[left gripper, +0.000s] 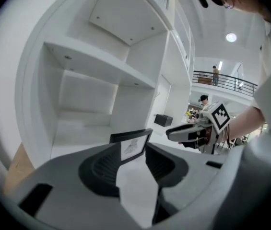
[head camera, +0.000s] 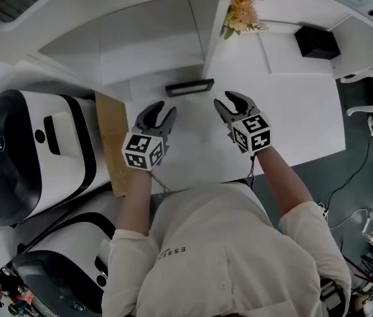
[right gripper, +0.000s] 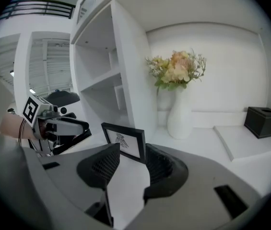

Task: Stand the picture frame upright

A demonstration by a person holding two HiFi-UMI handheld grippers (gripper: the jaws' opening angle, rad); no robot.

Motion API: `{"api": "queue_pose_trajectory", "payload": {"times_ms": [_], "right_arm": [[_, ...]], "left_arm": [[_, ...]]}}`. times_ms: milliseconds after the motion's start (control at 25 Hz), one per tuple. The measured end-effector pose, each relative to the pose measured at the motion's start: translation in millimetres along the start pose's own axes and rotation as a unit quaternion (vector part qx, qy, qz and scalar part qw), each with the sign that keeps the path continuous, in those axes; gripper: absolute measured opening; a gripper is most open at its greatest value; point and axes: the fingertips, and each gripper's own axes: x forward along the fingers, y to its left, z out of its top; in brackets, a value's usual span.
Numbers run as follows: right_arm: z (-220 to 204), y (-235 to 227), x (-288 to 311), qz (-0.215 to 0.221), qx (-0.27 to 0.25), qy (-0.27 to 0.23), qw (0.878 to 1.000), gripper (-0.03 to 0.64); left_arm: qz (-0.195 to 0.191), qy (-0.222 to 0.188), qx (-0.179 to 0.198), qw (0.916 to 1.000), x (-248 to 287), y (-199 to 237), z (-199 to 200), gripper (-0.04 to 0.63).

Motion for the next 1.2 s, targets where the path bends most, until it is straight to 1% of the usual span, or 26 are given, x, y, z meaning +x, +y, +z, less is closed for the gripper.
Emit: {"api": "queue_pose_trajectory", "payload": {"times_ms": [80, 160, 200, 280, 320, 440, 560, 720, 880, 1080, 1200], "right_arm": [[8, 10, -16, 0.012, -0.014, -0.018, 1.0, 0.175], [14, 19, -32, 0.025, -0.032, -0.031, 0.999, 0.134], [18, 23, -40, 0.031, -0.037, -0.039, 0.998, 0.093], [28, 29, -57, 0.038, -0.039, -0.058, 0.997, 0.052], [34, 31, -66, 0.039, -0.038, -0.068, 0.996, 0.04], [52, 36, -93, 0.035, -0.046, -0.106, 0.993, 0.017], [67, 43, -118, 0.033, -0.066, -0.141, 0.987, 0.015], [74, 57, -143, 0.051, -0.088, -0.164, 0.981, 0.015], [81, 62, -161, 0.063, -0.091, -0.179, 0.978, 0.015], [89, 63, -175, 0.069, -0.087, -0.199, 0.974, 0.014], [90, 63, -180, 0.076, -0.086, -0.203, 0.972, 0.014]], "left_arm": [[0.001, -0.018, 0.019, 0.9997, -11, -16, 10, 0.15], [0.004, -0.034, 0.042, 0.9985, -22, -32, 20, 0.132], [0.005, -0.041, 0.052, 0.9978, -28, -40, 25, 0.126], [0.009, -0.057, 0.065, 0.9962, -41, -54, 34, 0.053], [0.012, -0.063, 0.071, 0.9954, -47, -61, 37, 0.002], [0.01, -0.072, 0.1, 0.9923, -62, -85, 48, 0.002], [0.001, -0.085, 0.118, 0.9894, -73, -107, 66, 0.002], [-0.008, -0.11, 0.138, 0.9842, -94, -133, 93, 0.002], [0.006, -0.127, 0.139, 0.9822, -111, -144, 106, 0.002], [0.024, -0.128, 0.136, 0.982, -117, -148, 106, 0.002], [0.035, -0.137, 0.134, 0.9809, -120, -149, 109, 0.002]]}}
